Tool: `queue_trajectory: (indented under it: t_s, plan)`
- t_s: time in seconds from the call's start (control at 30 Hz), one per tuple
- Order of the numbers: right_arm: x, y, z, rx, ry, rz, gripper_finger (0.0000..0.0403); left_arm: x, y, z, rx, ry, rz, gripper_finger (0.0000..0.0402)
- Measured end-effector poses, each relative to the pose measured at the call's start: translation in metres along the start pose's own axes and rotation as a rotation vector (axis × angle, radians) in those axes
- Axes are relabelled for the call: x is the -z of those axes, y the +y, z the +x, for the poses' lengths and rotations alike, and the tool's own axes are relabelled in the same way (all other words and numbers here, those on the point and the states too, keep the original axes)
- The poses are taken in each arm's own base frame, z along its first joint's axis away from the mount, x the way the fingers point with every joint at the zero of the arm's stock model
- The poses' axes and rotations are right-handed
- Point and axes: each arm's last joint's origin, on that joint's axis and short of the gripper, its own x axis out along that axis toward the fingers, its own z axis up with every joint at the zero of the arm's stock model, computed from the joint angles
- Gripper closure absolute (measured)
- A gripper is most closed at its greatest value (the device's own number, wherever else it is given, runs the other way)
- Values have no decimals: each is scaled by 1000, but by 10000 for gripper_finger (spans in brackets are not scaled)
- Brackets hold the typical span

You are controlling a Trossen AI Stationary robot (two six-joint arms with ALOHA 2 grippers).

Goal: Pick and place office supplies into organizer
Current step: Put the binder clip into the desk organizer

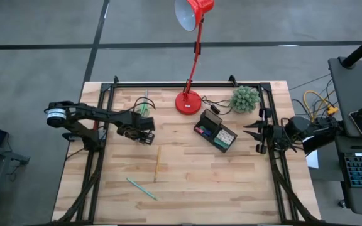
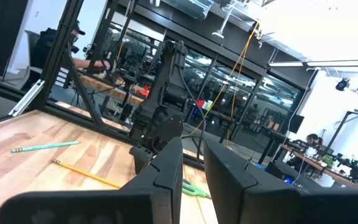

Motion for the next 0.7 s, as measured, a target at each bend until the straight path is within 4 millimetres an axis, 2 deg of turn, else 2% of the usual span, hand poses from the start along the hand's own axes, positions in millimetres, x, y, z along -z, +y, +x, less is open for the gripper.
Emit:
queue_trajectory:
  t_s: [0.37,0.7]
  plan:
    - [0,0,0,0,0,0,346,0,-1,-3,17,51,51,226]
    - [0,0,0,0,0,0,346,-2,0,-2,7,23,43,226]
